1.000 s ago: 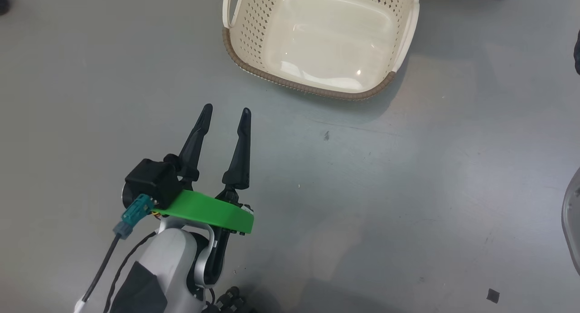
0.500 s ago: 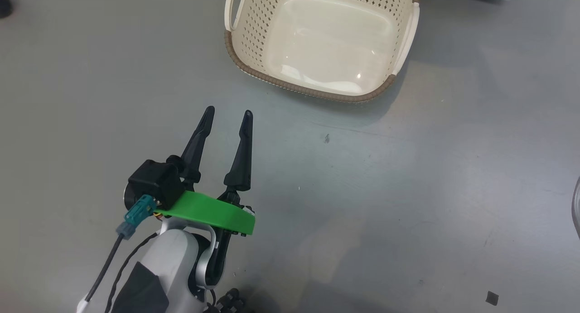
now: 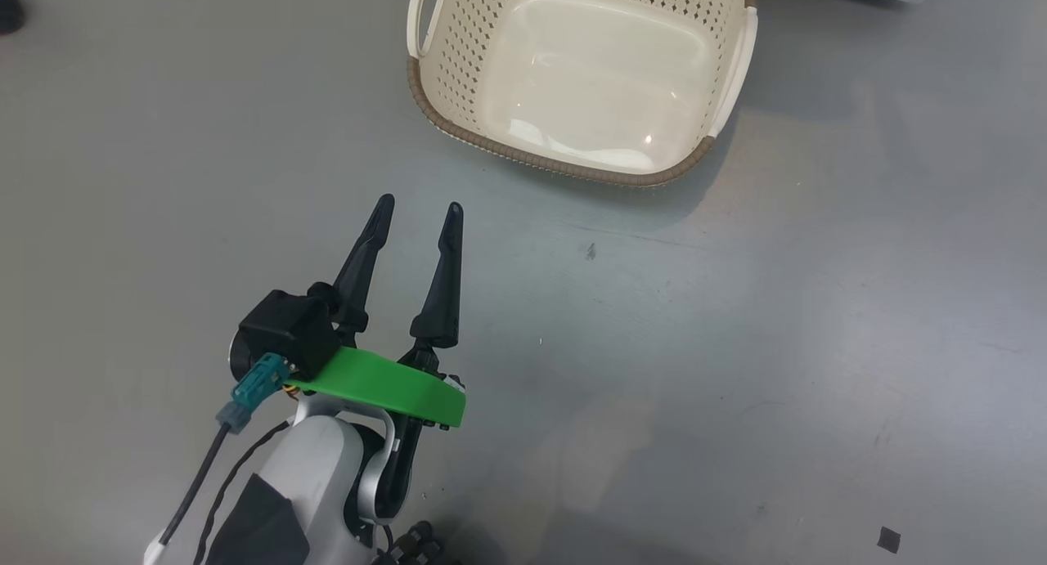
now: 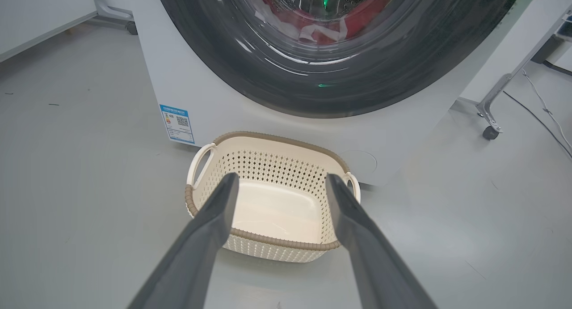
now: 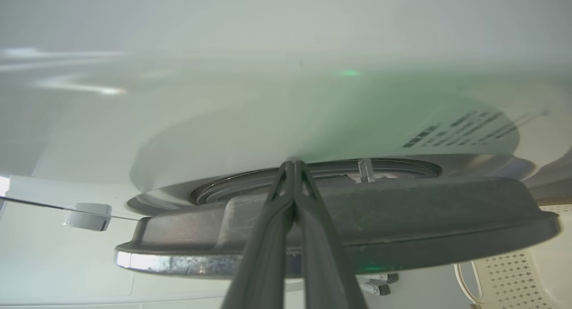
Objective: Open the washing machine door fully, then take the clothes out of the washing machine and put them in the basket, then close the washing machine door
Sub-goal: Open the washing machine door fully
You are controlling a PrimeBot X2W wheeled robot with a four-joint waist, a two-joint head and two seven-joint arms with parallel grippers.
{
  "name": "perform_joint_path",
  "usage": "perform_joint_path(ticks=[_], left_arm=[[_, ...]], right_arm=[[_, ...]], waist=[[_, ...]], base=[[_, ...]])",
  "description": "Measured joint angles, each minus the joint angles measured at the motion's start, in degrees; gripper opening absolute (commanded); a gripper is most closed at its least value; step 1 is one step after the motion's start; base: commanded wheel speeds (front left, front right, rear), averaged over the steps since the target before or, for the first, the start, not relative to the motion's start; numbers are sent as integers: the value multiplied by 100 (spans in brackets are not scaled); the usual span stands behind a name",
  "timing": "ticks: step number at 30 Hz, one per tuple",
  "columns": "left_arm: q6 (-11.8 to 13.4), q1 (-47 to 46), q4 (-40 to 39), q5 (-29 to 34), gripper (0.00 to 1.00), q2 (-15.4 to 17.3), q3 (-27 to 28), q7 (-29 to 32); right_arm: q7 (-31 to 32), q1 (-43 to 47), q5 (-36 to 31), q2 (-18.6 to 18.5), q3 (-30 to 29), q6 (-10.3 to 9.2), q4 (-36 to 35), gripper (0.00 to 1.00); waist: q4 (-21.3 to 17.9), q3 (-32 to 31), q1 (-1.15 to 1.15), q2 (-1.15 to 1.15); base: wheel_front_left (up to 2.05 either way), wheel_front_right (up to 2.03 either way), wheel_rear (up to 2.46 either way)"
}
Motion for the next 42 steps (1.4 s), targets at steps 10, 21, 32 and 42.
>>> perform_joint_path(ticks=[10, 21, 32, 42], left_arm=[[33, 0, -9, -54, 100, 0, -20, 0], [38, 2, -9, -94, 100, -2, -27, 0], [41, 2, -7, -93, 100, -3, -14, 0], [41, 3, 51, -82, 100, -5, 78, 1]], right_arm=[[56, -134, -15, -5, 41, -1, 350, 0], [285, -224, -5, -144, 24, 0, 703, 0], [636, -241, 56, -202, -19, 0, 1044, 0], [771, -136, 67, -140, 52, -1, 1217, 0]], waist=[[74, 34, 0, 0], [180, 30, 0, 0], [192, -49, 0, 0], [91, -217, 0, 0]], base=[[0, 0, 0], [0, 0, 0], [0, 0, 0], [0, 0, 0]])
